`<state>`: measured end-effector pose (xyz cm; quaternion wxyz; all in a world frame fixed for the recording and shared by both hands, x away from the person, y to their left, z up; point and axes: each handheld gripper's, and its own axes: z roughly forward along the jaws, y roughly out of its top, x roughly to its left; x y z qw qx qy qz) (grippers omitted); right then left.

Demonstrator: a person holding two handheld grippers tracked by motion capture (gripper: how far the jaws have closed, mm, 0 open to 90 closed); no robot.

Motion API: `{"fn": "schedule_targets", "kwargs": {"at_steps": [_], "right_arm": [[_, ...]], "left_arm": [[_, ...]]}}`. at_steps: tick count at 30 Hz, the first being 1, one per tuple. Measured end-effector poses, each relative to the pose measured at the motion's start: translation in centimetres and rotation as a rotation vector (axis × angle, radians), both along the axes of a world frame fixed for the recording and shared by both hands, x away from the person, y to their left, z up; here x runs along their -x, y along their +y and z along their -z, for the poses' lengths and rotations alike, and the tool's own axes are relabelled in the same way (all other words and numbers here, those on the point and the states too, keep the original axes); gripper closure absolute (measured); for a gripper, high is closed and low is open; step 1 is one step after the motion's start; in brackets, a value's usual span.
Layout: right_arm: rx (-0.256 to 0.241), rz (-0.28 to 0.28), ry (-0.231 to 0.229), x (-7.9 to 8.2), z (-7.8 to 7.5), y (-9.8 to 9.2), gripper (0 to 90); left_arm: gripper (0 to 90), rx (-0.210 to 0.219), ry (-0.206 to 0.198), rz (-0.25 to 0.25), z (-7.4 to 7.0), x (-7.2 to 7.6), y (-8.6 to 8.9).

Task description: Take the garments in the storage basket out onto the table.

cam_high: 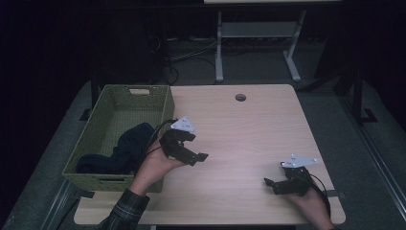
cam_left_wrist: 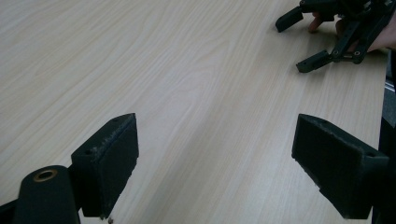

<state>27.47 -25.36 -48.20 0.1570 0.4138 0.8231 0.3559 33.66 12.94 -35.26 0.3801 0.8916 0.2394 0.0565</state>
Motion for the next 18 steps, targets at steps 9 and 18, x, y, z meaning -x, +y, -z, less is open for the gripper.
{"fn": "schedule_targets", "kwargs": {"at_steps": [9, 18], "right_arm": [[0.0, 0.0, 0.0, 0.0, 0.0, 0.0, 8.9], [-0.001, 0.0, 0.0, 0.0, 0.0, 0.0, 8.9]], "left_arm": [[14.4, -0.021, 0.005, -0.009, -0.7, -0.2, 0.8], [14.5, -0.038, 0.003, -0.02, -1.6, -0.3, 1.8]]}}
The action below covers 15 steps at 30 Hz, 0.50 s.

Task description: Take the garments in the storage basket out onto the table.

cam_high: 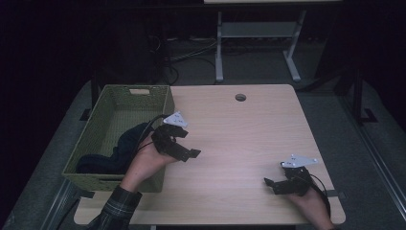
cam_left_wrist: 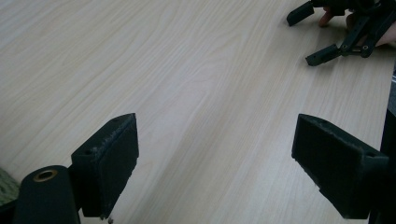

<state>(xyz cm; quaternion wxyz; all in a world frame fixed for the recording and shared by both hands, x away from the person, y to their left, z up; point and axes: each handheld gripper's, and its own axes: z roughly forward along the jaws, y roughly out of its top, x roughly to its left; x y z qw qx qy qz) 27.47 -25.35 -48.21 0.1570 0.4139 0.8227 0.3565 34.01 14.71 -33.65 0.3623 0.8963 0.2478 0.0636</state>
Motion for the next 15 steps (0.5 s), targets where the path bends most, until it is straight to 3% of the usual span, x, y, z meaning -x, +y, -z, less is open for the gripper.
{"fn": "schedule_targets", "kwargs": {"at_steps": [15], "right_arm": [[0.0, -0.002, 0.001, 0.0, 0.0, 0.0, 8.9]], "left_arm": [[14.7, -0.047, 0.011, -0.05, -1.1, -0.5, 2.6]]}}
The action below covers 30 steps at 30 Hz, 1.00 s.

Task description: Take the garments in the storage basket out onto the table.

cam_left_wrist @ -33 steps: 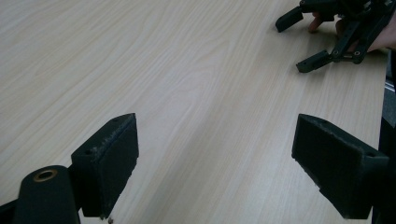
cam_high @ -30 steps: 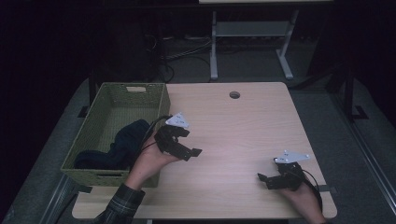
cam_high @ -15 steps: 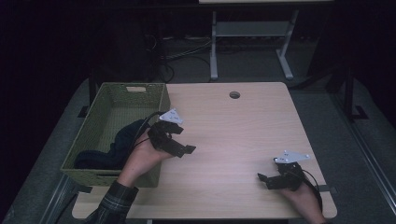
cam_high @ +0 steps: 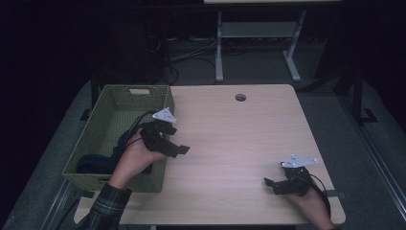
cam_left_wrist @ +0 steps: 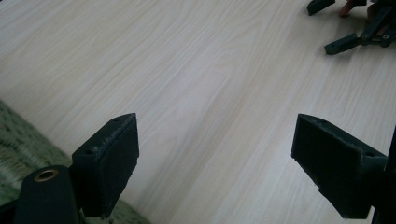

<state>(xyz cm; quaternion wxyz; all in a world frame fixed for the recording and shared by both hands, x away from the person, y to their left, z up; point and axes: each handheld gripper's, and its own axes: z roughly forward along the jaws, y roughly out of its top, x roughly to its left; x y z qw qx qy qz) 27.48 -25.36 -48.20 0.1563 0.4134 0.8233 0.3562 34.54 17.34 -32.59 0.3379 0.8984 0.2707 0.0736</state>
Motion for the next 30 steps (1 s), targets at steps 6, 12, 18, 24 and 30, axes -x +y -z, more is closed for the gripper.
{"fn": "schedule_targets", "kwargs": {"at_steps": [6, 12, 18, 24, 30], "right_arm": [[-0.001, 0.001, 0.001, 0.0, 0.0, 0.0, 8.9], [-0.001, 0.001, 0.002, 0.0, 0.0, 0.0, 8.9], [-0.002, 0.002, 0.001, 0.0, 0.0, 0.0, 8.9], [-0.001, 0.001, 0.0, 0.0, 0.0, 0.0, 8.9], [0.001, 0.001, 0.0, 0.0, 0.0, 0.0, 8.9]], "left_arm": [[14.7, -0.007, -0.005, -0.022, -0.6, -0.1, 1.0], [14.8, -0.024, -0.008, -0.052, -1.1, -0.1, 2.4], [14.7, -0.035, -0.004, -0.089, -1.2, 0.0, 3.8], [14.8, -0.041, 0.003, -0.123, -1.3, 0.1, 5.2], [14.8, -0.059, -0.004, -0.16, -1.6, 0.4, 6.7]]}}
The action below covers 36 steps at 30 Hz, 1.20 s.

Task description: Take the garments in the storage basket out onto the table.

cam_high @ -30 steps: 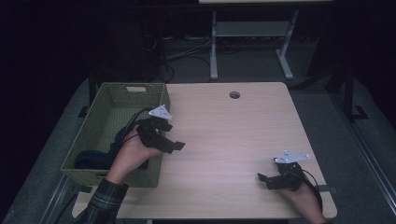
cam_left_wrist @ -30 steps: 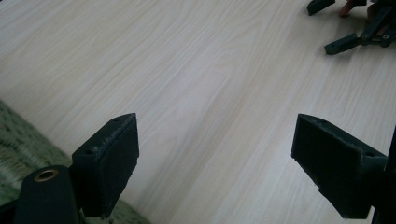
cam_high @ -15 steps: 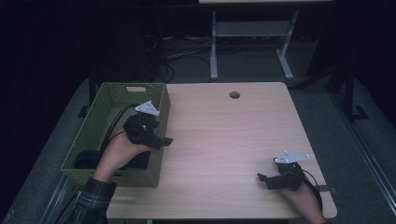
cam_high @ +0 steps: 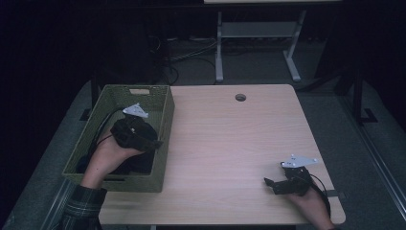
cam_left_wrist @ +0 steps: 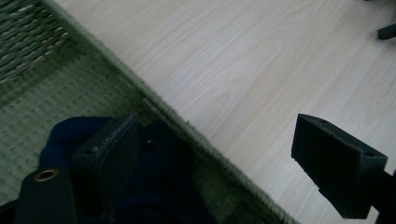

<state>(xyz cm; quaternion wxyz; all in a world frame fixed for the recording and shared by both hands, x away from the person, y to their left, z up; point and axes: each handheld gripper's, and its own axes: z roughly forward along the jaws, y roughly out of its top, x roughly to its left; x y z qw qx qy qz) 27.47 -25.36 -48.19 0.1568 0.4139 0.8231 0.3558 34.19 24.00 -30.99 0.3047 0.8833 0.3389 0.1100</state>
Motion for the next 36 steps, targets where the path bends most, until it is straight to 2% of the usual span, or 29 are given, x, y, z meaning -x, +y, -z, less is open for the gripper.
{"fn": "schedule_targets", "kwargs": {"at_steps": [7, 21, 25, 32, 36], "right_arm": [[0.0, 0.0, 0.0, 0.0, 0.0, 0.0, 8.9], [0.001, -0.001, 0.0, 0.0, 0.0, 0.0, 9.0], [0.0, -0.001, 0.0, 0.0, 0.0, 0.0, 9.0], [0.0, 0.0, 0.0, 0.0, 0.0, 0.0, 9.0], [0.001, 0.002, 0.0, 0.0, 0.0, 0.0, 9.0]], "left_arm": [[14.7, -0.029, -0.003, -0.044, 0.0, 0.2, 1.8], [14.7, -0.06, 0.014, -0.115, 0.2, 0.8, 4.8], [14.7, -0.079, 0.026, -0.144, 0.7, 0.7, 5.5], [14.7, -0.098, 0.059, -0.165, 1.7, 0.7, 6.4], [14.7, -0.126, 0.082, -0.18, 2.5, 0.6, 6.9]]}}
